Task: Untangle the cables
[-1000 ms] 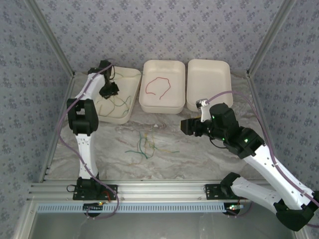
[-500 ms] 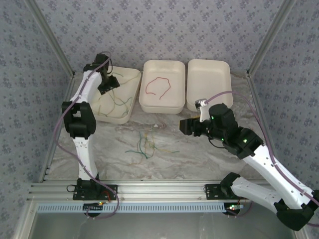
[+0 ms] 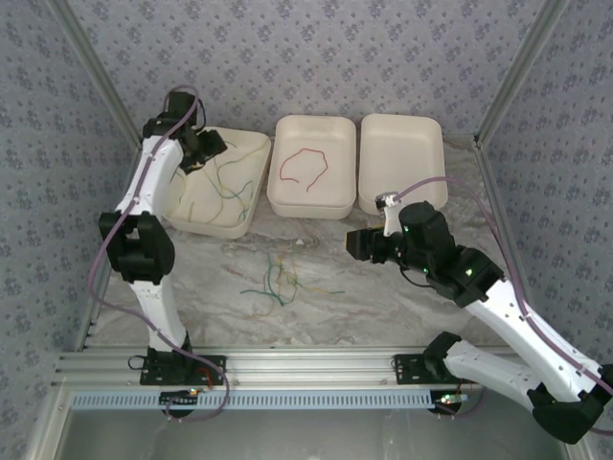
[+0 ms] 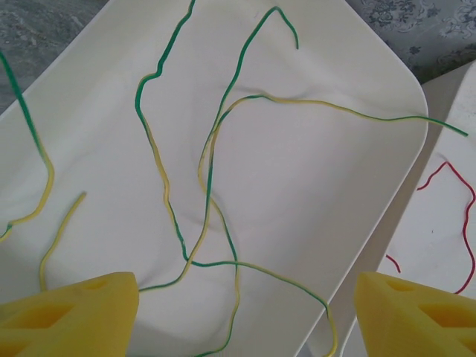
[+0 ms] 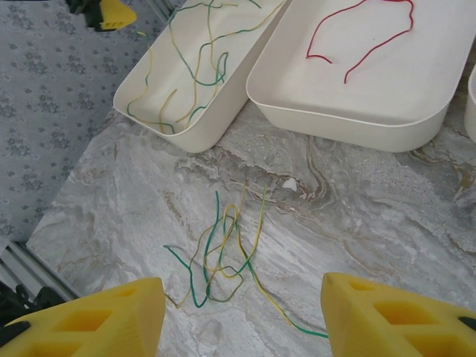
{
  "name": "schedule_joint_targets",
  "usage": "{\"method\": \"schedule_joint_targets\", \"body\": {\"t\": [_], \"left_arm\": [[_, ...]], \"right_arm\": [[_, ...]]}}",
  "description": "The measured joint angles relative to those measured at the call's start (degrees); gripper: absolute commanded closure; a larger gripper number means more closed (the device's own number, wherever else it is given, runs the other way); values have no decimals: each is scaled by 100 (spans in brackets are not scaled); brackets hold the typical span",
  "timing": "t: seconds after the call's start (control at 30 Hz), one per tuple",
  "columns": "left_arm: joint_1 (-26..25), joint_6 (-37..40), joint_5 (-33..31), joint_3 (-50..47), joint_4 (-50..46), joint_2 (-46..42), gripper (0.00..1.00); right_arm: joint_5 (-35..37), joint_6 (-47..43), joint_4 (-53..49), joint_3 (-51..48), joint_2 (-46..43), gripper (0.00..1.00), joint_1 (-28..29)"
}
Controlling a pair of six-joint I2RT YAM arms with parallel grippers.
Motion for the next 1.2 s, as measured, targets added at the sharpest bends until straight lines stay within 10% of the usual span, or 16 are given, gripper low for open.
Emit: {"method": "schedule_joint_targets", "body": {"t": [0.27,0.63,0.97,1.2], "left_arm": [[-557,-107,-4,-2594,710,-2553,49],[-3775,-2345,-708,-7928,1851,-5711,50],[-4280,-3193,-1158,-8498,2341,-6081,57],[-4291,-3491,-1139,-8640,2712,-5849,39]], "right_arm": [[579,201,52,-354,31,44,737],[1115,782,1139,-1364,1193,48,2070],[785,293,1845,-216,4201,42,2341],[855,111,1816,525,4962,45,2267]]}}
